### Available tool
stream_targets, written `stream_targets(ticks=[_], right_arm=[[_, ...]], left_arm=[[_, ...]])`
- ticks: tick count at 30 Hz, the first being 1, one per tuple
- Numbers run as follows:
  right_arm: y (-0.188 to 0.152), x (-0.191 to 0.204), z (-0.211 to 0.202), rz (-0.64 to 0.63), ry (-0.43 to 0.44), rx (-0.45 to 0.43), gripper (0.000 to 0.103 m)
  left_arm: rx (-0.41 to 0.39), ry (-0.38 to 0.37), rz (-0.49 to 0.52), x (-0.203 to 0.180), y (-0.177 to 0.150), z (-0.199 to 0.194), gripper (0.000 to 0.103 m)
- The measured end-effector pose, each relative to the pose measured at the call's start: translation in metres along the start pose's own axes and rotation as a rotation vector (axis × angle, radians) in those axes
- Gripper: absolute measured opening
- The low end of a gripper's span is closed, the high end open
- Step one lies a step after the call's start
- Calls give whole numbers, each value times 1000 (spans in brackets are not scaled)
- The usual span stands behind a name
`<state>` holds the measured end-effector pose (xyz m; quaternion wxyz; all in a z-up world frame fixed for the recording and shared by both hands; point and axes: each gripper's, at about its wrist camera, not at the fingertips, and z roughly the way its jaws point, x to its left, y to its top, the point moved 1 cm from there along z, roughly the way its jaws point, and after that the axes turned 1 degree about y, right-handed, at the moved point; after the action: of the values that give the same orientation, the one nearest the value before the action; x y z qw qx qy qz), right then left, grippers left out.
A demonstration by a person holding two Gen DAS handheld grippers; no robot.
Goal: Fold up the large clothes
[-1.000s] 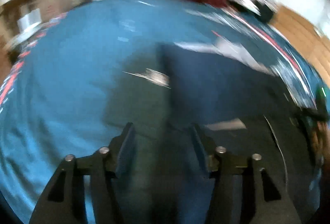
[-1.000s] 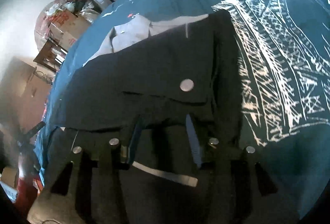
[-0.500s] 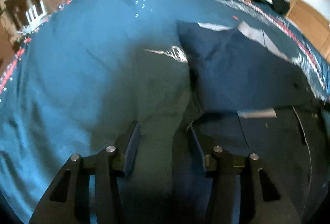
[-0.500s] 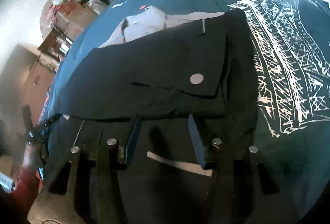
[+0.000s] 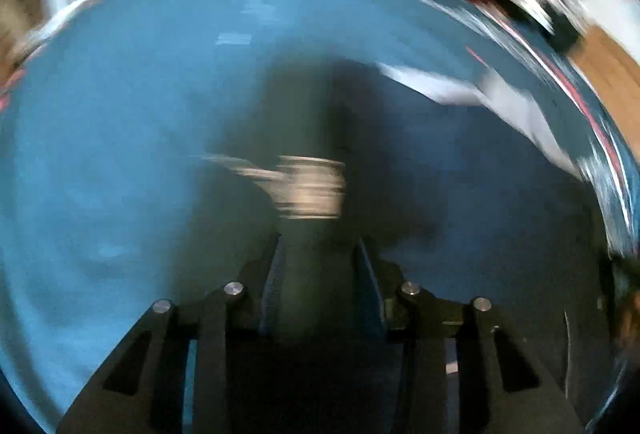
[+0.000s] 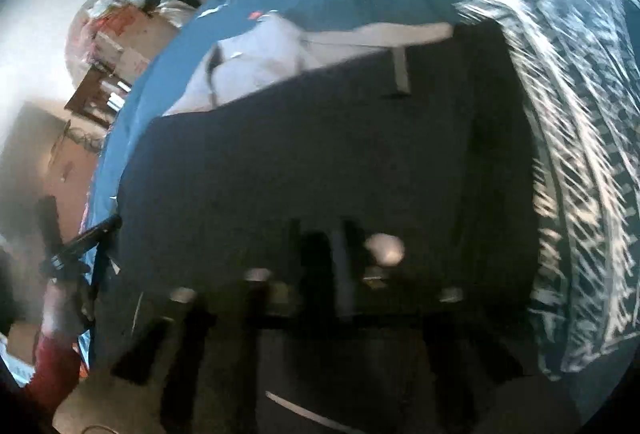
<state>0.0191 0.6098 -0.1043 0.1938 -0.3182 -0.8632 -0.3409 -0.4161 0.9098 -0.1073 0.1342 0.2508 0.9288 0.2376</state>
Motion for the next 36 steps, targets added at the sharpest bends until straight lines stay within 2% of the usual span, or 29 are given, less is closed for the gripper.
stream_targets(ticks=[1,2,3,4,5,6,7,8,9,10,11,12,13,14,15,16,17,18,19,20,22,26,27,28,29,31,33,36], right_arm=[[-2,-2,-4,-4,-3,3,0],[-4,-1,-8,-23,-18,9,0],[-5,1,-9,-44,-38,14,0],[-4,5,-10,-67,-61,16,0],[-4,10,-10,-82,-69,17,3],[-3,14,-10,-97,-71,13,7],[-1,19,-10,-103,-61,2,19],[2,22,-10,-102,-49,-7,32],[5,25,-9,-98,-37,-16,36],[11,28,-7,-87,-22,-26,37],[17,31,-4,-79,-4,-30,37],[23,33,0,-76,10,-34,38],[31,33,4,-78,20,-41,39],[38,31,11,-76,21,-34,43],[44,24,19,-67,8,-16,45],[48,10,28,-48,-23,13,44],[51,0,31,-29,-18,24,30],[54,-10,32,-11,-7,29,21],[55,-19,30,2,-10,36,2],[56,-26,26,13,-5,37,0],[51,-33,16,23,15,43,0],[28,-37,-25,11,-124,31,1],[16,-40,-44,28,-160,18,6],[-2,-42,-71,45,-169,-7,18],[-20,-41,-92,57,-162,-26,37],[-69,-35,-134,65,-124,-44,54],[-122,-27,-160,50,-148,-24,57],[-186,-11,-179,15,-199,5,57]], left_arm=[[-27,56,-24,17,0,-8,38],[-44,89,-72,34,1,-16,30],[-60,100,-102,40,5,-23,27],[-91,105,-89,33,13,-29,29],[-127,70,-44,17,22,-35,29],[-140,-4,3,-3,31,-37,34],[-137,-86,54,-27,41,-35,39],[-113,-188,108,-53,50,-27,48],[-49,-310,141,-78,60,-9,54],[3,-389,160,-98,68,10,54],[34,-408,172,-110,75,26,54],[93,-397,193,-120,82,50,53],[117,-346,201,-120,87,67,51],[129,-299,203,-115,91,78,44],[144,-289,174,-100,97,90,22],[159,-315,105,-78,105,95,11],[151,-280,72,-59,109,93,7],[124,-217,59,-37,115,91,7],[106,-167,47,-16,119,90,8],[115,-125,13,12,119,87,7],[117,-118,-39,57,111,70,7],[99,-103,-45,106,69,5,8],[95,-114,-48,113,49,-16,24],[98,-113,-41,117,29,-36,42],[98,-113,-21,115,5,-54,65],[89,-181,22,109,-44,-90,69],[97,-232,52,99,-97,-117,69],[93,-206,126,75,-157,-137,72]])
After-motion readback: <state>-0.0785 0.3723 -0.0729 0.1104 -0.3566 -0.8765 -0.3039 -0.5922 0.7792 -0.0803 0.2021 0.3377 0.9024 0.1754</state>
